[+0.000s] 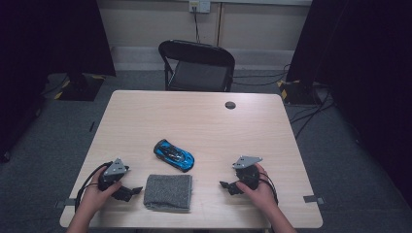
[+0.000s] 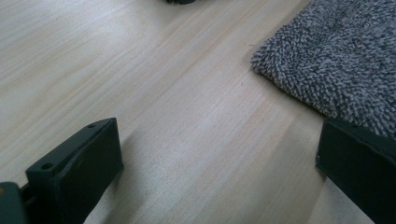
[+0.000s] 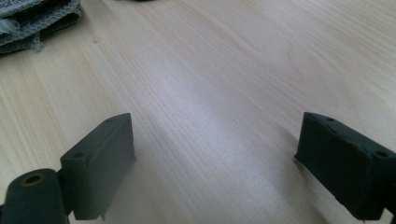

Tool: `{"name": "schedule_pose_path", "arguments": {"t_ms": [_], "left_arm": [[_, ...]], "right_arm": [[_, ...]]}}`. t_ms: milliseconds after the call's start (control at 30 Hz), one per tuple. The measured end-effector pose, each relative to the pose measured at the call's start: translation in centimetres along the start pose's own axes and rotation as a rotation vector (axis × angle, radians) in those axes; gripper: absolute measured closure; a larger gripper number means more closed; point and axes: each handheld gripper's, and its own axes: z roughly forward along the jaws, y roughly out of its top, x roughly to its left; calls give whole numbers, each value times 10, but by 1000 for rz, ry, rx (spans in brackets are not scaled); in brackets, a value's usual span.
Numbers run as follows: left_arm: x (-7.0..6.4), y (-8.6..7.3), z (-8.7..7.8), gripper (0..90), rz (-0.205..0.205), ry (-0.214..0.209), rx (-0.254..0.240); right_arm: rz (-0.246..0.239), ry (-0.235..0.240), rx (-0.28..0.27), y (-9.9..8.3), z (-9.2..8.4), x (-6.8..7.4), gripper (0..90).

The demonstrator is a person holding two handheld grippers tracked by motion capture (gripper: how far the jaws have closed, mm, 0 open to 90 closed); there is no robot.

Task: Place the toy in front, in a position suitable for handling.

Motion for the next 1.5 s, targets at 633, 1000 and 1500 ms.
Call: {"name": "schedule_pose_path", "arguments": {"t_ms": [633, 1000, 1500], "left_arm": [[0, 0, 0, 0, -2, 0, 0], [0, 0, 0, 0, 0, 0, 0], [0, 0, 0, 0, -1, 0, 0]], "right_arm": [[3, 8, 8, 2, 0, -1, 129], [-12, 45, -12, 26, 4, 5, 133], [-15, 93, -23, 59, 30, 16, 133]]}}
